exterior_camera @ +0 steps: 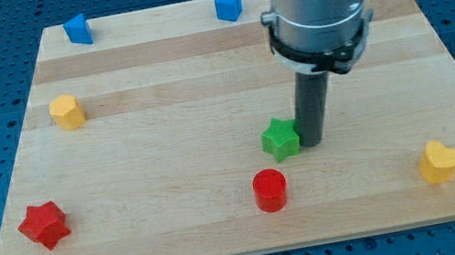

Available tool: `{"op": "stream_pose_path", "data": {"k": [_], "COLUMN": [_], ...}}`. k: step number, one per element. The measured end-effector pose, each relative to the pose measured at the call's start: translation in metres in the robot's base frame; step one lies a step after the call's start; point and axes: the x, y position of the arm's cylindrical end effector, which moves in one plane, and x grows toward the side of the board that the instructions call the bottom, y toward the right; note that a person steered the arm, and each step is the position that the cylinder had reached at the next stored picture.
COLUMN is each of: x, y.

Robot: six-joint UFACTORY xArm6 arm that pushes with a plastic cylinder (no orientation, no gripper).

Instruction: Move your arm closer to the blue cube

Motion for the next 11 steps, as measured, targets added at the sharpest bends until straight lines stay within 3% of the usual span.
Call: {"op": "stream_pose_path", "data": {"k": [7, 9, 11], "x": [-0.004, 0.004, 0.028], "y": [-0.202, -0.209, -0.171]}}
